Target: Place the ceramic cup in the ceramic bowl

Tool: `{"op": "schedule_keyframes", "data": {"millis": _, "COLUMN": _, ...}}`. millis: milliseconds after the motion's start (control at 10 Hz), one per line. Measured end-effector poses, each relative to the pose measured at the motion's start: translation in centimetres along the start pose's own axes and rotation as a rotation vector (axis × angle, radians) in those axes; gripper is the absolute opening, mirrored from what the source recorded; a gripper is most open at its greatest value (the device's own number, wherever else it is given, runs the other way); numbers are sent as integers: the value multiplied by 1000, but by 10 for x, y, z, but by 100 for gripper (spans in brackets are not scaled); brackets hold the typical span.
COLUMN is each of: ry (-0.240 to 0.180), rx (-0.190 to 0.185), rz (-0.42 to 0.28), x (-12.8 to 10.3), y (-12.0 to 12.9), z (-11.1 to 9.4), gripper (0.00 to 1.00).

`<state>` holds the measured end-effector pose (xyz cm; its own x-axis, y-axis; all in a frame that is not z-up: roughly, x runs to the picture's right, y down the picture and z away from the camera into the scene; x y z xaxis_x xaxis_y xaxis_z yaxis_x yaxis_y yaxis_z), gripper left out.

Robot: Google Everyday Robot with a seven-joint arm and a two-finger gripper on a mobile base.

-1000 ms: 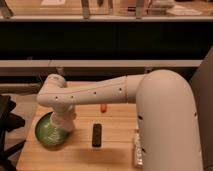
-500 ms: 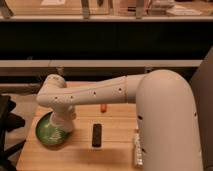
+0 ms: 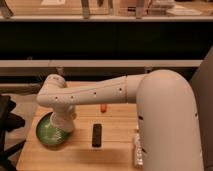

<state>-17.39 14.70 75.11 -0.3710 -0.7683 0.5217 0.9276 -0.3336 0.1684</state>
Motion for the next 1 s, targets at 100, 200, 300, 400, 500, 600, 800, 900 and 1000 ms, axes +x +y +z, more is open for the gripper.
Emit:
{"op": "schedule_keyframes", "data": {"millis": 100, "ry": 0, "rx": 0, "rz": -1, "x": 0, "y": 1, "z": 0, "gripper": 30}}
{"op": "schedule_keyframes", "data": {"millis": 200, "ry": -1, "rx": 0, "rz": -2, "x": -1, "y": 1, "z": 0, "gripper": 31}}
{"op": "schedule_keyframes", "data": {"millis": 300, "ry": -1, "rx": 0, "rz": -4, "x": -1, "y": 1, "z": 0, "gripper": 31}}
{"op": "schedule_keyframes", "data": {"millis": 400, "ry": 0, "rx": 0, "rz": -6, "x": -1, "y": 1, "z": 0, "gripper": 31}}
{"op": "schedule_keyframes", "data": {"millis": 500, "ry": 1, "rx": -1, "rz": -7, "x": -1, "y": 1, "z": 0, "gripper": 31}}
{"op": "schedule_keyframes", "data": {"millis": 600, "ry": 0, "rx": -1, "rz": -8, "x": -1, "y": 1, "z": 0, "gripper": 31}}
{"op": "schedule_keyframes", "data": {"millis": 800, "ry": -1, "rx": -1, "rz": -11, "x": -1, "y": 1, "z": 0, "gripper": 31}}
{"op": "schedule_keyframes", "data": {"millis": 900, "ry": 0, "rx": -1, "rz": -12, "x": -1, "y": 2, "z": -1, "gripper": 31}}
{"op": "schedule_keyframes", "data": {"millis": 1000, "ry": 0, "rx": -2, "rz": -14, "x": -1, "y": 2, "z": -1, "gripper": 31}}
